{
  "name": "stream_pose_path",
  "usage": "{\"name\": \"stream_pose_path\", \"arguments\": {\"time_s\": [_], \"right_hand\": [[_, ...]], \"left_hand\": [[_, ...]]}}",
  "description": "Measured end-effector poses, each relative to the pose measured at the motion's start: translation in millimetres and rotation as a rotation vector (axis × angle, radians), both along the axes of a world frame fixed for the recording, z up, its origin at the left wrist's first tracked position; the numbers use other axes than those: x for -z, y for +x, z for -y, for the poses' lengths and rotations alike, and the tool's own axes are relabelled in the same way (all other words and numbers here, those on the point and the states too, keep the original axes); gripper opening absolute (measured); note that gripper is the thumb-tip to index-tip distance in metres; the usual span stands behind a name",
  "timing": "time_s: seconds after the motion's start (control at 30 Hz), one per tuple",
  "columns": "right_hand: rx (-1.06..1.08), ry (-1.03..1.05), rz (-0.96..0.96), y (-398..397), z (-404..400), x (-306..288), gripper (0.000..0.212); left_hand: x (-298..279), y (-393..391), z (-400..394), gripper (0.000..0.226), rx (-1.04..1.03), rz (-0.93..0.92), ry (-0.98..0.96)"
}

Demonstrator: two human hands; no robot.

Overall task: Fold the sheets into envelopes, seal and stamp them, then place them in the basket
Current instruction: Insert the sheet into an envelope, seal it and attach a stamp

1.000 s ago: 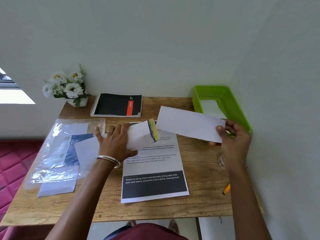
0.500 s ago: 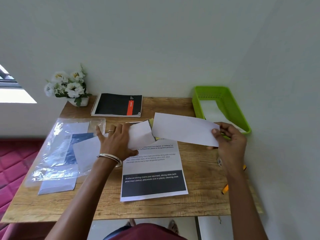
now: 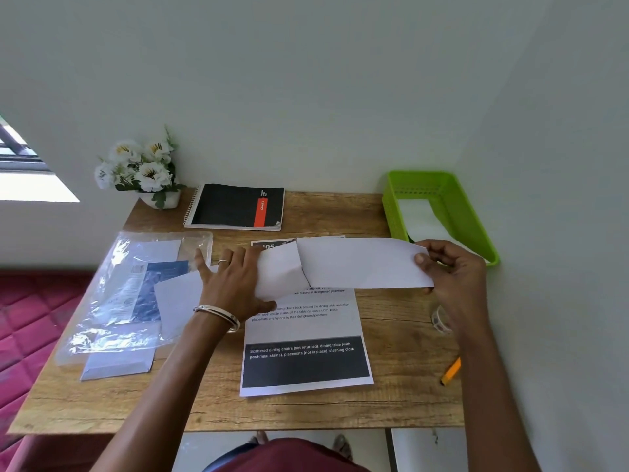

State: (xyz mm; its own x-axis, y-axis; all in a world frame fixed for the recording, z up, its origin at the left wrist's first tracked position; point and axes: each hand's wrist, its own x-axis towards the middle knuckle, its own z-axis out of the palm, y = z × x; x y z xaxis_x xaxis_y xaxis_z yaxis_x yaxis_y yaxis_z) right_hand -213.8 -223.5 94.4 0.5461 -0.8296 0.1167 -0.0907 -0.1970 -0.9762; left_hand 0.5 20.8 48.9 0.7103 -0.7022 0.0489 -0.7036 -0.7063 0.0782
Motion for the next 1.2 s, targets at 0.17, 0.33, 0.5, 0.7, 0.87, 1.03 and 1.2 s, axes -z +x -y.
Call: {"name": "stream_pose_path", "arguments": {"time_s": [0.17,0.33,0.5,0.7,0.87,1.03,1.2], "right_hand": [[-0.027,0.013,0.017,1.6,2.0,-3.6,0.024],[-0.048,0.012,0.007,1.0,5.2,-3.1,0.025],[-0.07,0.005,-0.016,-0.3,8.3,-2.0,0.018],[-0.05,-0.043,-0.056,4.1,11.3,-2.0,0.023],[-0.002,-0.023,-0.035,20.5,-3.7,0.7,0.031],[0.148,0.022,0.075,42.5,-48.4,10.1,0.027],[0.092,0.051,0.063,53.0,-77.8,22.9,0.019]], "left_hand": [[1.3,-0.3,0.3,0.106,0.017,-0.02,0.036],[5.3,0.2,-1.6,0.106,0.039,-0.035,0.048],[6.2,0.7,-1.8,0.103,0.057,-0.025,0.029],[11.7,1.2,-0.9,0.104,0.127,0.049,0.031],[8.1,-9.6,10.3,0.104,0.142,-0.016,0.015],[3.8,-19.9,21.4,0.105,0.146,-0.061,0.018],[2.2,-22.7,23.2,0.104,0.15,-0.075,-0.004]]}}
